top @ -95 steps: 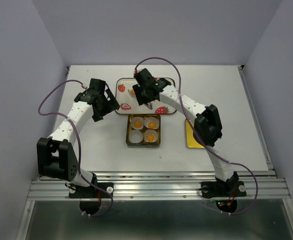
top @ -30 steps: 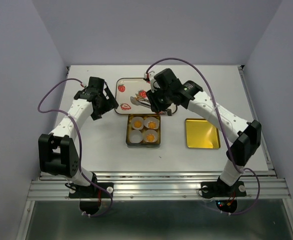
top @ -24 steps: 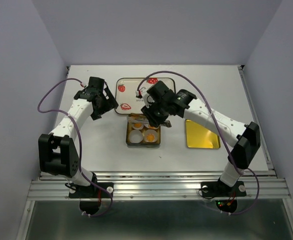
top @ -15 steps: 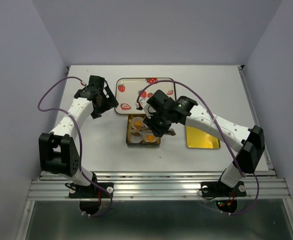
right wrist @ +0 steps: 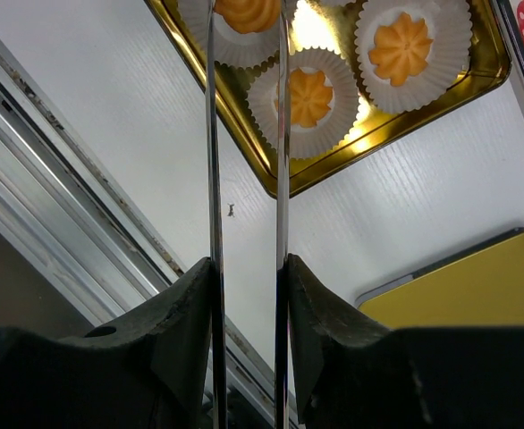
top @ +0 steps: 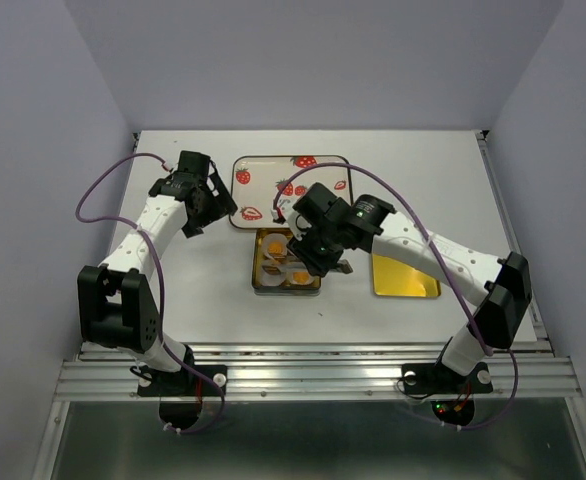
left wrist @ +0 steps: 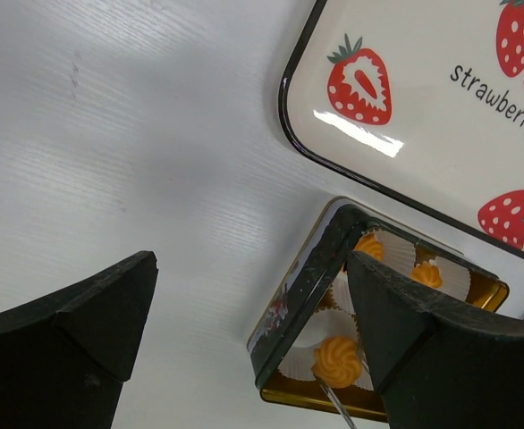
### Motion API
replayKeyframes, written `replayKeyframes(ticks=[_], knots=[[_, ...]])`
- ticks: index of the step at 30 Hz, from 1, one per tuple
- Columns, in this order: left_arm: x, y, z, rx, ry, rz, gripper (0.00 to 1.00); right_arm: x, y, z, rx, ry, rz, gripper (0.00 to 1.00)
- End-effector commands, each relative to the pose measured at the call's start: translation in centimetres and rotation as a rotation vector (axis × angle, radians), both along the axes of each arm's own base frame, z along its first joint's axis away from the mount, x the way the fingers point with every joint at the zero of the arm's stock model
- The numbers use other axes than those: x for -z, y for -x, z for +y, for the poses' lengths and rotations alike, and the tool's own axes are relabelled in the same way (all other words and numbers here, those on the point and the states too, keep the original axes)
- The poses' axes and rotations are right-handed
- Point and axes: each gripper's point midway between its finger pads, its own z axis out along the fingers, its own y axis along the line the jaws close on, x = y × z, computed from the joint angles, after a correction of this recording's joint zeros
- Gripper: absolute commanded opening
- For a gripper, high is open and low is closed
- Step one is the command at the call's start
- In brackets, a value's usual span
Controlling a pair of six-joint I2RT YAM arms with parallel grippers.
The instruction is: Pack the cookies
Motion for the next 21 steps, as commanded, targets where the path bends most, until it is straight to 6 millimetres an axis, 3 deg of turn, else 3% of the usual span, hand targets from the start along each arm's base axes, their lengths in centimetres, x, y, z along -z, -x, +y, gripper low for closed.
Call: replayKeyframes(ticks=[1, 21], knots=[[-1.1, 0.0, 0.3, 0.003, -0.025, -0.03, 0.99, -1.2, -0.1, 1.3, -0.024, -0.053, -0.034, 0.38], [-1.0, 0.6, 0.3, -0.003, -0.014, -0.035, 0.99, 0.7, -0.1, 1.5, 0.0, -0.002, -0.04, 0.4]])
